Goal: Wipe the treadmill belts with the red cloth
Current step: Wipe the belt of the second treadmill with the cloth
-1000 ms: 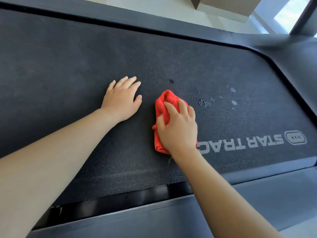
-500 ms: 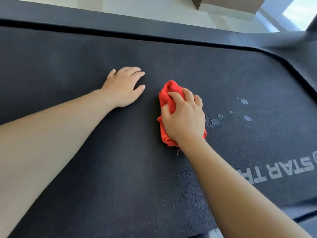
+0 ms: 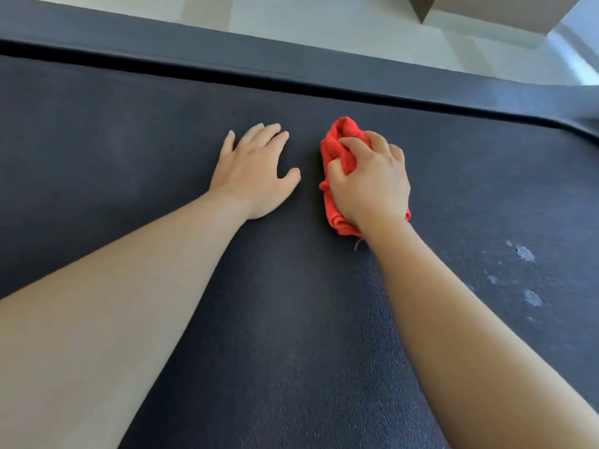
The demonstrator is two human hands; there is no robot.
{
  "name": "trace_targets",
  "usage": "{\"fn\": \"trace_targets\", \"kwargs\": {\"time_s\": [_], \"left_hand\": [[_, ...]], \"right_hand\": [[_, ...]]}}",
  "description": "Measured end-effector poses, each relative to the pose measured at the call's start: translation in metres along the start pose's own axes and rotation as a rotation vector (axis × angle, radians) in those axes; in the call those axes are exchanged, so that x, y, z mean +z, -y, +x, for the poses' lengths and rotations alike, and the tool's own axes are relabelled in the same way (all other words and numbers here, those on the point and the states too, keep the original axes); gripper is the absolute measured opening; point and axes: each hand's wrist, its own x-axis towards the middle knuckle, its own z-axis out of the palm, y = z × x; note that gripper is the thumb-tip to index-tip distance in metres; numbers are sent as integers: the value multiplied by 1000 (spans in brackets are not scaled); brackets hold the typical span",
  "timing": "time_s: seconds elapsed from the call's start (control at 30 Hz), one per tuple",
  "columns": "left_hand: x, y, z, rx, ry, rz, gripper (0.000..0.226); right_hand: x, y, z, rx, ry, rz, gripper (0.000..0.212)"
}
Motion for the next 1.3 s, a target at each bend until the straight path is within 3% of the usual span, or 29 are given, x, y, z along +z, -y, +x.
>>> {"fn": "trace_targets", "kwargs": {"time_s": [0.4,0.57,0.83,1.13,1.3], "left_hand": [[1,3,4,2,-10,-15,64],[-1,3,5,-5,3,-3,63],[-1,-1,1,57,-64,5,58],[8,-53,-91,88,33,9,67],[4,-56,-132,209,33,5,64]], "right_hand": [[22,18,85,-44,59,-9,42],[4,6,21,-53,66,-8,41],[-40,-31,-135,-40,-77,-37,41],[-41,-38,-103,94,-17,-41,37],[-56,-32,-149,132,-18,-59,36]]}}
